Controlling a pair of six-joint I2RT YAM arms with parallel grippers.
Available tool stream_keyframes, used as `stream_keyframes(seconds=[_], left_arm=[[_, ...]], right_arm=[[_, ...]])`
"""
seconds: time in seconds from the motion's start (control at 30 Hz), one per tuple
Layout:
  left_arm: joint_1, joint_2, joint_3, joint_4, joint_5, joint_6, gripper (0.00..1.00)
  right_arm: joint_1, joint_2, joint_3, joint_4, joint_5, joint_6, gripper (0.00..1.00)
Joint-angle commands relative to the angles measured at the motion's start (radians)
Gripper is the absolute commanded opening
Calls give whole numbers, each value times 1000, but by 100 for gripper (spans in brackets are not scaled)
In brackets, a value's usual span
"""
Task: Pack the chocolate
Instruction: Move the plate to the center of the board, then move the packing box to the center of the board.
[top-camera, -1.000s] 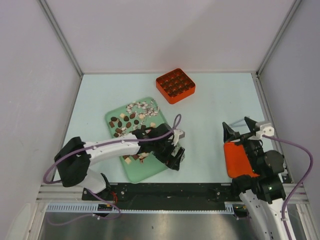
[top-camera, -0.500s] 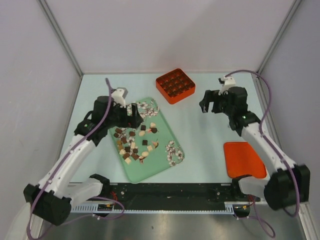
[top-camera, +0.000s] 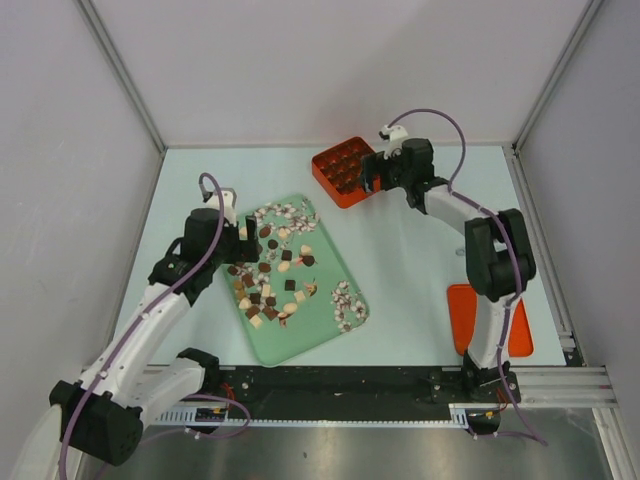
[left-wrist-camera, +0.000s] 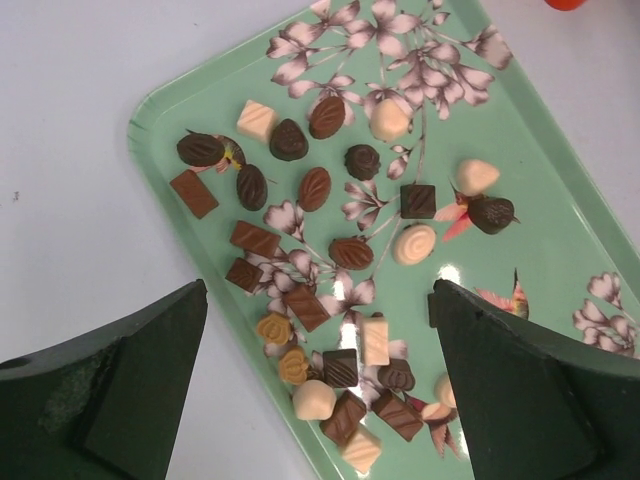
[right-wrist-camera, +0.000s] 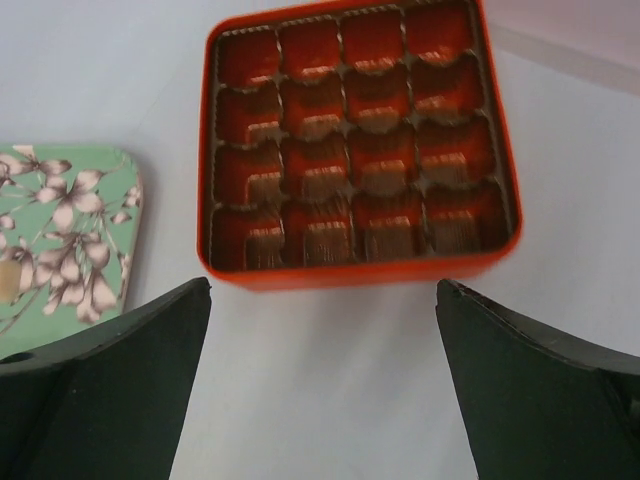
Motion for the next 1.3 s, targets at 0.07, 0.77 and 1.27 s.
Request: stream_keyframes(seconds=[0.07, 0.77, 1.27], left_arm=[[5, 20, 7, 15, -68, 33, 100], [5, 1, -7, 26, -55, 36, 100], [5, -24, -19, 35, -33, 39, 100]], right_arm=[[39, 232, 335, -28, -74, -121, 100], [53, 371, 486, -439, 19, -202, 100], [55, 86, 132, -549, 33, -196, 100]])
